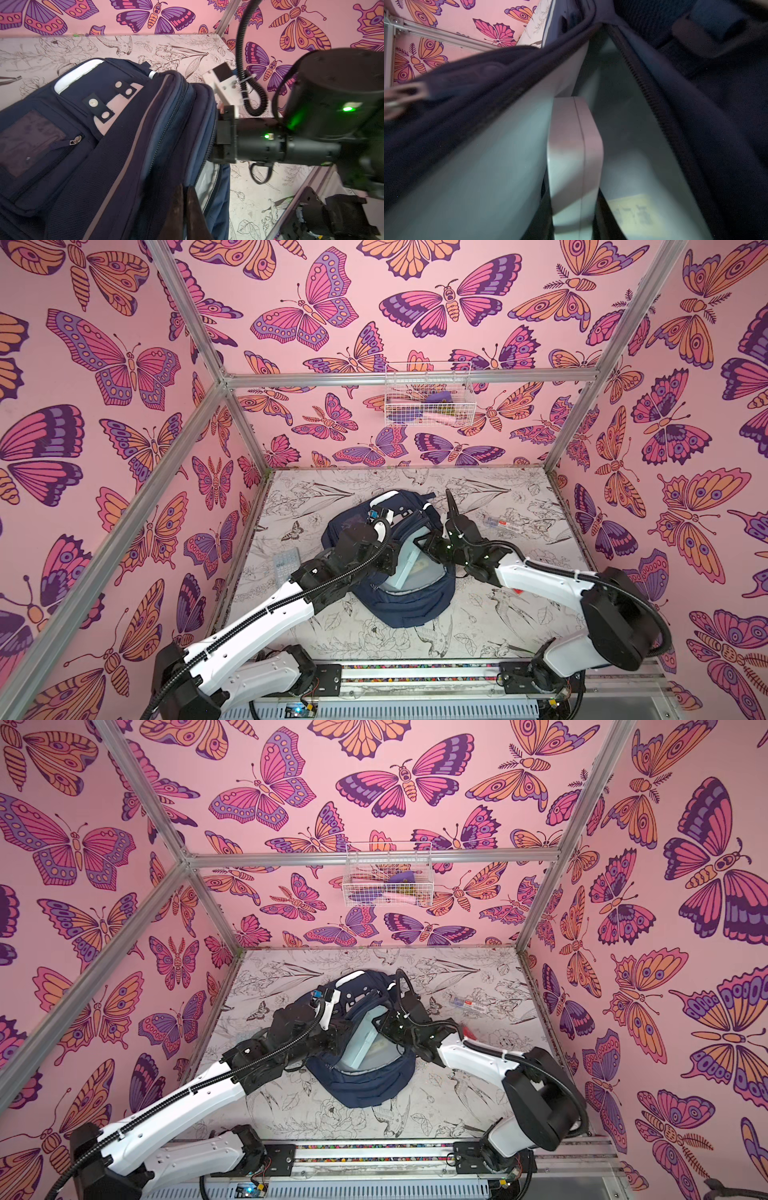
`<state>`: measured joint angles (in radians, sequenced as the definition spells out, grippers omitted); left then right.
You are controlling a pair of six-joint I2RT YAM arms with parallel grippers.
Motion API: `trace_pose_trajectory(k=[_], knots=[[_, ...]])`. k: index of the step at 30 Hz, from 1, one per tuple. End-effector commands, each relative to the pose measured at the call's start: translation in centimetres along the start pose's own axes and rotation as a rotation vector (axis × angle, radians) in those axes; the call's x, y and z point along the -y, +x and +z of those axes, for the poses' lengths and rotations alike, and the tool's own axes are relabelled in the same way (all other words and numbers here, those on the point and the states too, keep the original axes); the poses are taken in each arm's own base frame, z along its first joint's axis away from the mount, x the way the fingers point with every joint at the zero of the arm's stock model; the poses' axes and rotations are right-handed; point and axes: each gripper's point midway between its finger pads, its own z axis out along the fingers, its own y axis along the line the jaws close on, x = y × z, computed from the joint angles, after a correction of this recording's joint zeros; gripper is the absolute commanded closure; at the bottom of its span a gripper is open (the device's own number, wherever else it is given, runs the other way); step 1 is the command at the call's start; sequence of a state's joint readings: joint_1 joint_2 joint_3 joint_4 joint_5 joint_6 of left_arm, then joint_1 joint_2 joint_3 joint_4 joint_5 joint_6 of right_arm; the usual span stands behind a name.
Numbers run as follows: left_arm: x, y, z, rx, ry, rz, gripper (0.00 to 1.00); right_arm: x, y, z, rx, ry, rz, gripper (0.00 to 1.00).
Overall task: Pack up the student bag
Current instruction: 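Lower the white box into the open compartment with the right gripper and release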
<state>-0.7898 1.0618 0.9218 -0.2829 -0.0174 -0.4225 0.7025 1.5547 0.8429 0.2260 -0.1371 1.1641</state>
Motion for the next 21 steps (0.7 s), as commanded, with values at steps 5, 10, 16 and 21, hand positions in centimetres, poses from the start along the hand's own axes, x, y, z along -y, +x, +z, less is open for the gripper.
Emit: trace_pose_trajectory(k=[5,10,16,21], knots=[[1.7,-2.1,-0.3,0.079,0.106,-0.052,1.0,-1.6,-0.2,3.9,0.004,-0.084,0.12,0.74],[0.1,-1.1,0.2,0.049,0.06,-0.093,1.0,0.7,0.1,3.2,0.017,-0.022,0.122,0.39],[-1.8,0.6,0.6,-0.006,0.028,-0.165,1.0,2.3,-1.7,-2.5,0.09,0.09,0.052,0.28],[-3.1,1.9,0.9,-0.057,-0.025,-0.196,0.84,4.6,-2.5,-8.7,0.16,0.218,-0.037,0.28]])
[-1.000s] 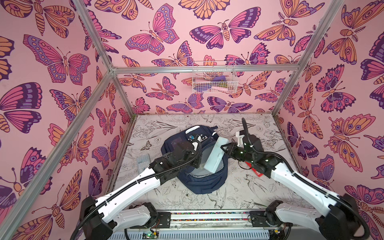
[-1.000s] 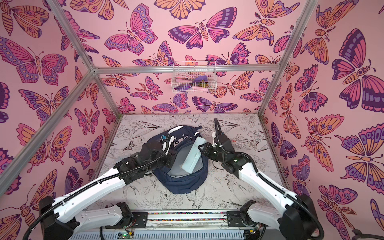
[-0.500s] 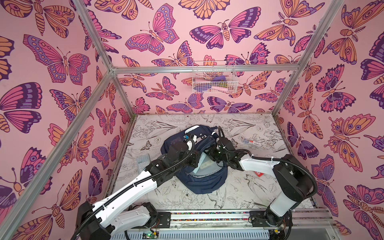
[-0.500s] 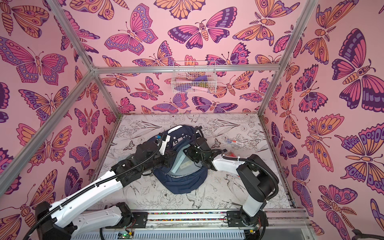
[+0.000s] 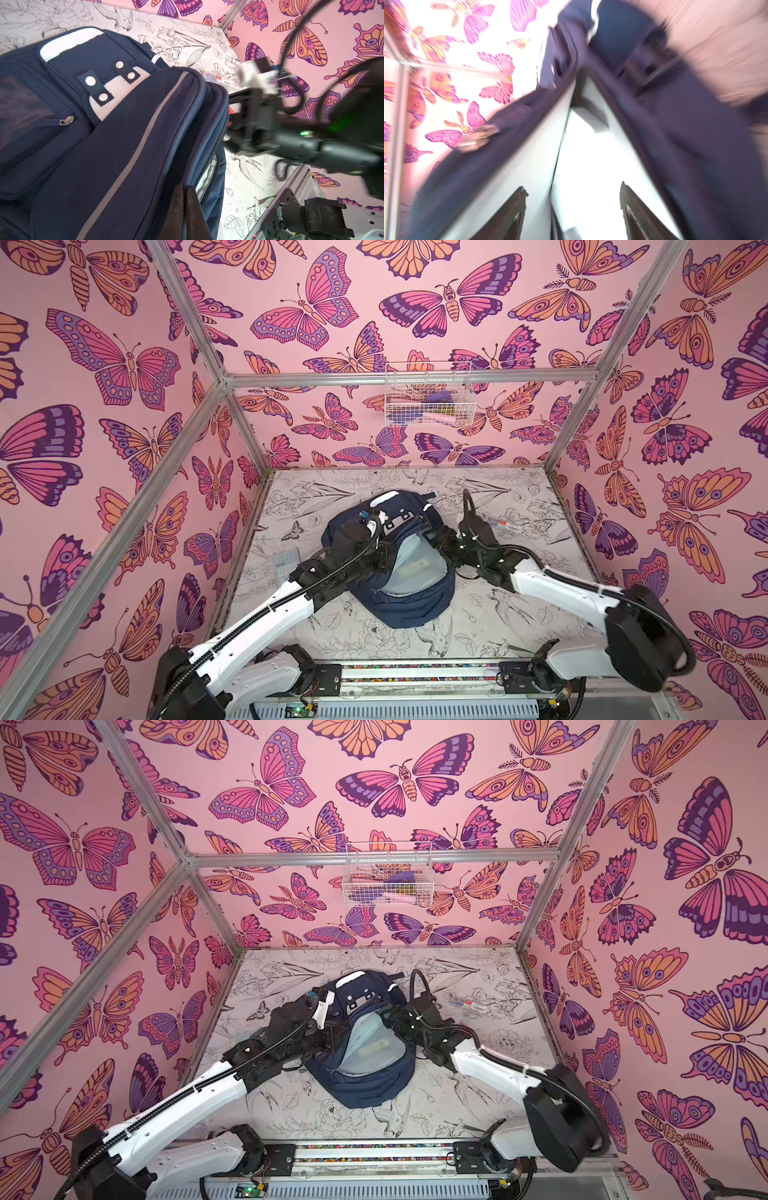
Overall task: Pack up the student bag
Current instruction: 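Lower the white box into the open compartment with the right gripper and release, then withdraw both grippers and move the left gripper over the light blue calculator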
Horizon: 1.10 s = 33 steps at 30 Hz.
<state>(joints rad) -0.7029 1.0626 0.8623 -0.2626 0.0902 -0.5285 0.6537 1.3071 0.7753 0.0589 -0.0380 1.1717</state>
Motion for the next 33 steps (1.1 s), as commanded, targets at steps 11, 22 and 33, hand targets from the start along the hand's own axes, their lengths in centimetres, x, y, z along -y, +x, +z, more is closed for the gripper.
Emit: trace_pose_trajectory(k=[11,22,33], knots=[[-7.5,-0.1,-4.6,0.075,-0.406,-0.057,0.18,6.0,-3.4,-13.2,0.211,0.234,-0.202,0.27],[-21.6,5.5,-11.6,-0.037,-0.95,-0.435,0.0,5.9,-1.7,-10.8,0.132,0.168,-0.184,0.28],[-31.3,10.0,-12.0,-0.126,-1.067,-0.956,0.0,5.7,-0.2,-9.6,0.045,0.131,-0.163,0.27]])
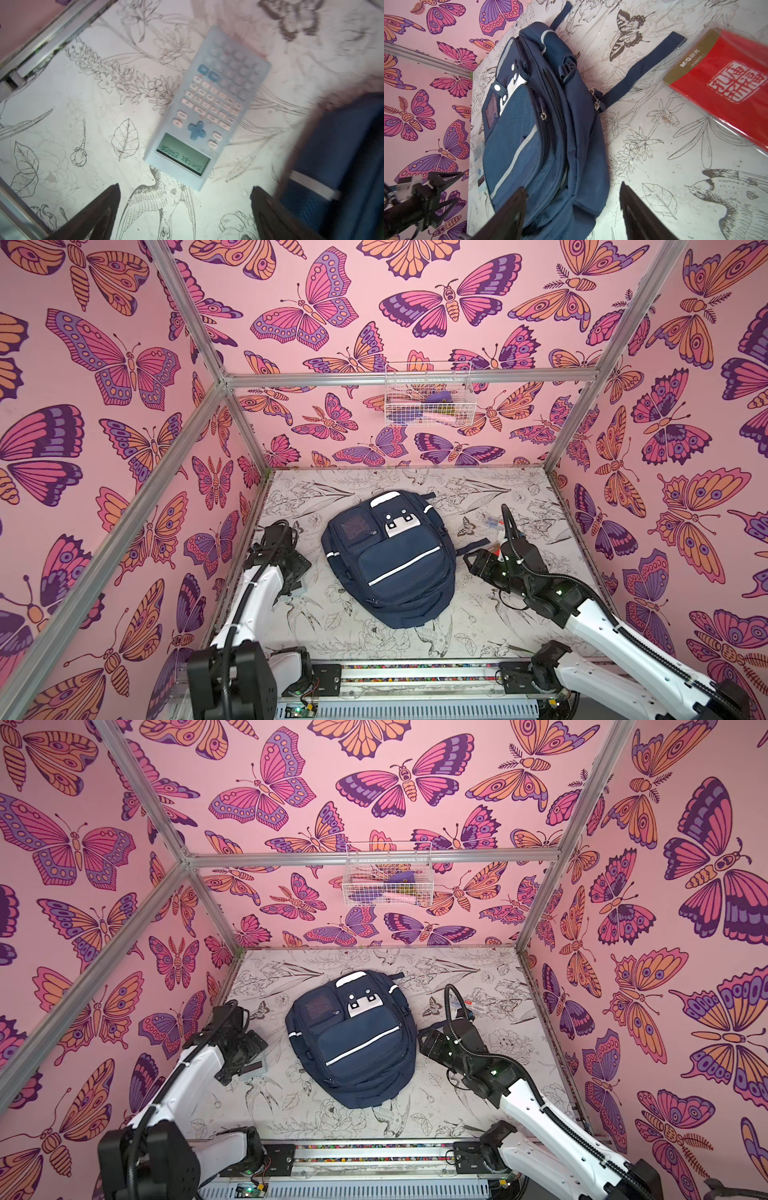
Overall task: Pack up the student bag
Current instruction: 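Withdraw both grippers and move the left gripper over the light blue calculator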
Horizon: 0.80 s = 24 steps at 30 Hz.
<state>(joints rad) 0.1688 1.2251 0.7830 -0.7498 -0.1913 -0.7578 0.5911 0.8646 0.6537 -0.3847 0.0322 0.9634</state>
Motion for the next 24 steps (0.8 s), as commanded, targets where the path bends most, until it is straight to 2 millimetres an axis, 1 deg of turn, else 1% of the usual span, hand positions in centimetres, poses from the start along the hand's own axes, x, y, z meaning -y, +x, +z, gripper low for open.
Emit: trace_pose_trajectory(k=[1,4,6,9,11,16,20,24], knots=[[0.6,-0.2,1.4,-0.065,-0.018,-0.041,0.0,-0.6,0.0,-0.1,-0.001,-0.035,0.009,0.27],[0.7,-1.1,2.5,-0.077,-0.078,-0.034,0.0,-0.4,0.3,0.1,-0.018,-0.029,0.013,0.27],[0.4,-1.4,3.0,-0.094,-0.11,-0.034,0.0,-0.3,0.5,-0.1,-0.026,-0.025,0.015,0.27],[0.4,-1.7,3.9,-0.141,-0.103,-0.049,0.0,-0.1,0.5,-0.5,-0.024,-0.018,0.015,0.27],[1.0,-2.0,4.3,-0.163,-0.087,-0.029,0.0,-0.1,0.5,-0.7,-0.024,-0.018,0.017,0.27],[1.3,-2.8,5.6,-0.183,-0.108,0.002,0.0,-0.5,0.5,-0.9,-0.027,-0.035,0.033,0.27],[3.4,-2.1,7.2,-0.281,-0.042,0.051,0.0,-0.9,0.4,-1.0,-0.024,-0.059,0.051,0.27],[3.7,-1.2,8.4,-0.342,-0.039,0.057,0.0,-0.9,0.5,-1.3,-0.029,-0.058,0.048,0.27]])
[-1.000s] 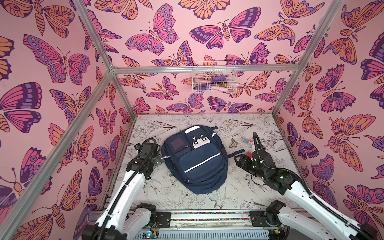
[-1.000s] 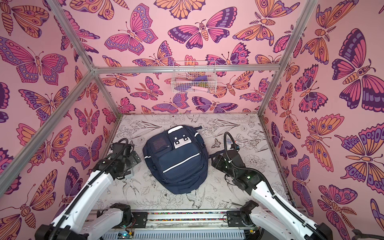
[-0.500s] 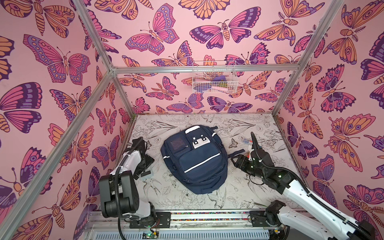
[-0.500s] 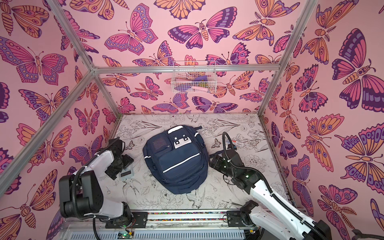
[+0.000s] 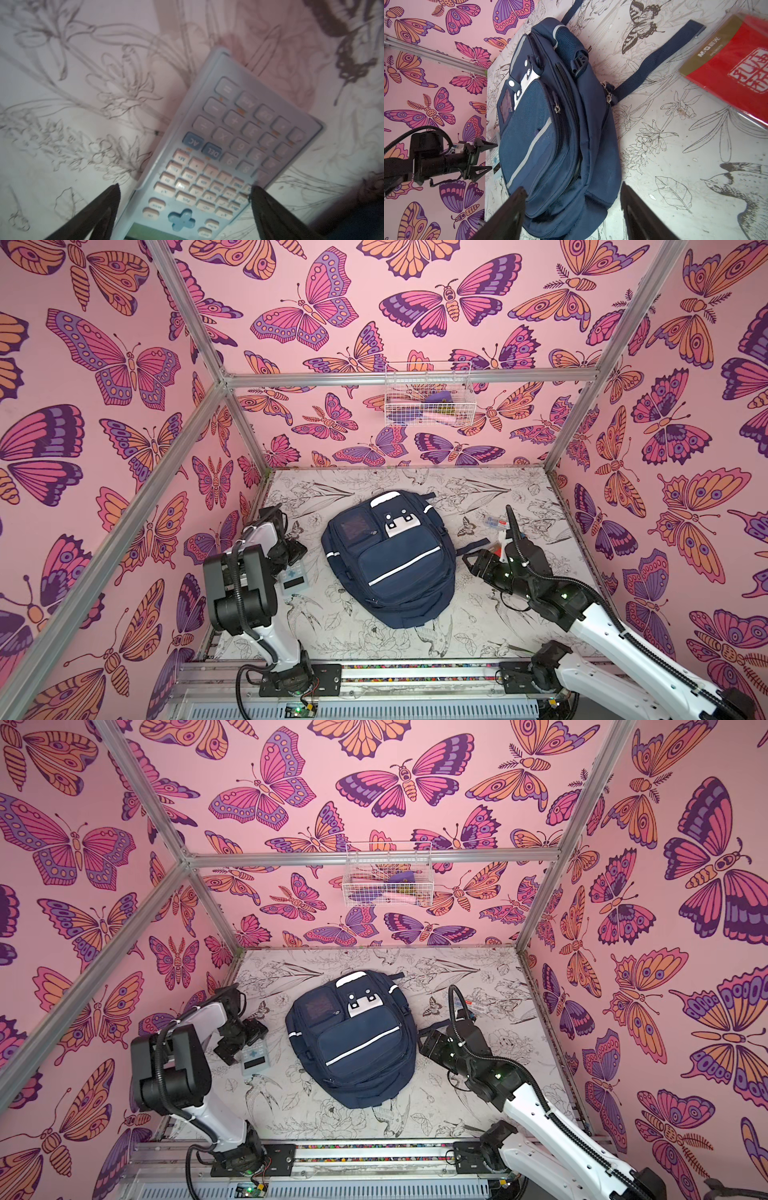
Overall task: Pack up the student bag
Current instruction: 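Withdraw both grippers and move the left gripper over the light blue calculator, then grasp the light blue calculator with the left gripper and lift it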
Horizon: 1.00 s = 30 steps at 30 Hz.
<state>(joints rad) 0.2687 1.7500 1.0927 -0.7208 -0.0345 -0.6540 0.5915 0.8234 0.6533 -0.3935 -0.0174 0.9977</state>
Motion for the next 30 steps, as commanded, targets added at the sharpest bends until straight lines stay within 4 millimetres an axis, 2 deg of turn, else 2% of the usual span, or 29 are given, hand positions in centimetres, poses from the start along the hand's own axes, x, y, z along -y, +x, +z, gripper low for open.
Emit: trace_pose_trajectory(k=[1,6,12,21,26,30], knots=[[-0.3,2.1,2.0,-0.114,-0.006,0.029,0.0,0.1,0.1,-0.4,-0.006,0.001,0.013,0.27],[0.1,2.6,2.6,-0.142,0.017,0.04,0.0,0.3,0.1,-0.8,0.006,0.001,0.014,0.26],[-0.3,2.7,3.4,-0.165,-0.024,0.062,0.0,0.3,-0.1,-1.3,0.023,-0.003,0.011,0.27],[0.3,3.3,4.0,-0.181,-0.109,0.163,0.0,0.5,0.0,-1.3,0.034,-0.024,-0.006,0.24],[-0.3,3.0,2.8,-0.141,-0.193,0.219,0.0,0.4,-0.2,-1.4,0.051,-0.037,-0.014,0.24],[-0.3,2.4,1.8,-0.103,-0.191,0.224,0.0,0.4,-0.3,-1.2,0.06,-0.037,-0.025,0.23]])
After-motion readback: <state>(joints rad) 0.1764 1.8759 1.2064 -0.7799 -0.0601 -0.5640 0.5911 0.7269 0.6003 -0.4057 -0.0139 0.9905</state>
